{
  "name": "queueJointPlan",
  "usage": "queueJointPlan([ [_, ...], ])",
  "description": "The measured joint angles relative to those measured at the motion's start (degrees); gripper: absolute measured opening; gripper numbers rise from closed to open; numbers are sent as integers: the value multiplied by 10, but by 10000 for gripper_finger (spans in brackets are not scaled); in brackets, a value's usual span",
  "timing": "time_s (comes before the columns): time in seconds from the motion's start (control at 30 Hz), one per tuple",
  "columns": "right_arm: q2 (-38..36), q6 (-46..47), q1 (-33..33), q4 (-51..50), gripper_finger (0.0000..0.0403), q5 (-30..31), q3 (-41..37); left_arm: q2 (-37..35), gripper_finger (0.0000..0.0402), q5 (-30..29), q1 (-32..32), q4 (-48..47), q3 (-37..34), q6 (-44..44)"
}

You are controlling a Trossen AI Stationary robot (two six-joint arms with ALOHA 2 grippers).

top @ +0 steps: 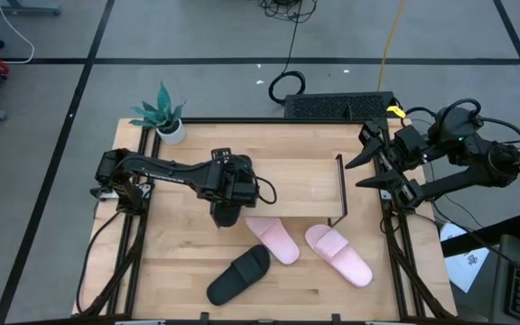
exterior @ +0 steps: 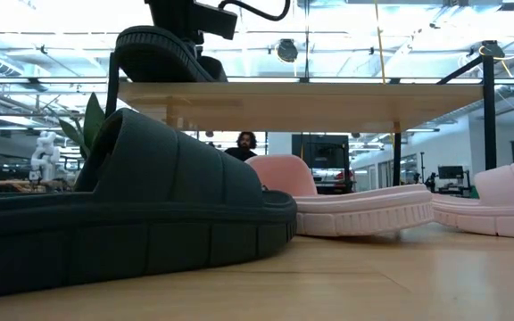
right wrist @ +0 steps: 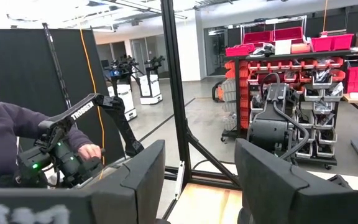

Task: Pick and place slides into the shelf
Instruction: Put the left black slipper on the shelf

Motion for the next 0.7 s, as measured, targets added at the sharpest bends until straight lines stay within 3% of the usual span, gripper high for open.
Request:
queueJointPlan([
  [0.7, 0, -2, 0, 0, 183, 0, 0, 0, 83, -1, 0, 0, 0, -25],
])
